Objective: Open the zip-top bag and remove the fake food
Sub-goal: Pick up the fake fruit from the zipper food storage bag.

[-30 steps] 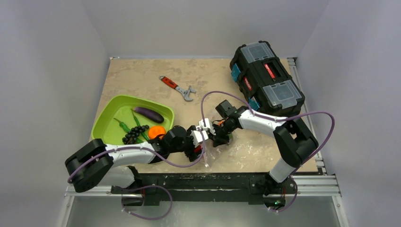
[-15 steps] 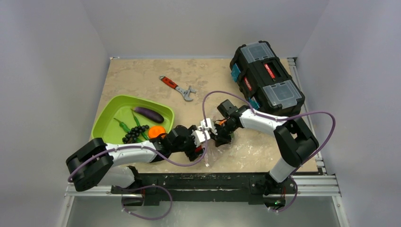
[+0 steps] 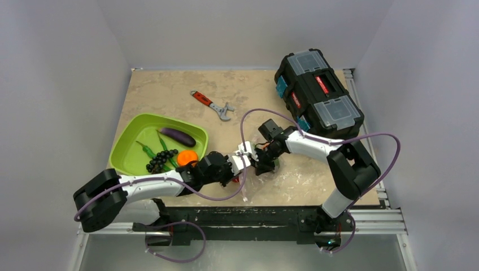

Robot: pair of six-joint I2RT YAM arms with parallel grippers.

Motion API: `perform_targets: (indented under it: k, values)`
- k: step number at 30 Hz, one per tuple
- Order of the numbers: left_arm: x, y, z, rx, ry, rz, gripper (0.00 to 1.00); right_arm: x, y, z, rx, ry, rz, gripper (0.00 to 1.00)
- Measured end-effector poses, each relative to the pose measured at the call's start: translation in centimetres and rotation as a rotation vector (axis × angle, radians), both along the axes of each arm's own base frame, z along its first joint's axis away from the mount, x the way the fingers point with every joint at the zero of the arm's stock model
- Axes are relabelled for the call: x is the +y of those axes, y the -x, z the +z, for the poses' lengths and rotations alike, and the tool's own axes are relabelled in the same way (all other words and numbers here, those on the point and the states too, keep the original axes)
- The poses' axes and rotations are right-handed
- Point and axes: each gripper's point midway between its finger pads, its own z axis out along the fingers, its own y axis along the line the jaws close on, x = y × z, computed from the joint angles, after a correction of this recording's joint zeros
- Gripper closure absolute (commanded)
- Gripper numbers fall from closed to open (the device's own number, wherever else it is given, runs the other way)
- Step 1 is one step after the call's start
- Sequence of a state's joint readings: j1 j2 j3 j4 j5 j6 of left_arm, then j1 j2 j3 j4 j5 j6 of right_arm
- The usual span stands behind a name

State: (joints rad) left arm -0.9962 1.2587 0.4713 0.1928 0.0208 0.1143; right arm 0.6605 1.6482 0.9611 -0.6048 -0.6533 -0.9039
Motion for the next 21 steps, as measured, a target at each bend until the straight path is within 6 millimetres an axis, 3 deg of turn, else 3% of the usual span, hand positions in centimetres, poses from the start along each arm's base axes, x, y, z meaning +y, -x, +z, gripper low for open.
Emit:
perform_targets:
  k: [1,21]
  values:
    - [0.0,0.0,0.3,-0.005,0.007,0.0,1.0,0.0,0.0,0.0,0.0,0.0,0.001,0.95]
    - [1.9,1.8,6.1,0.017,0.171,0.065,1.0,0.5,-0.4,1.0,-0.037,-0.031,0.001,0.94]
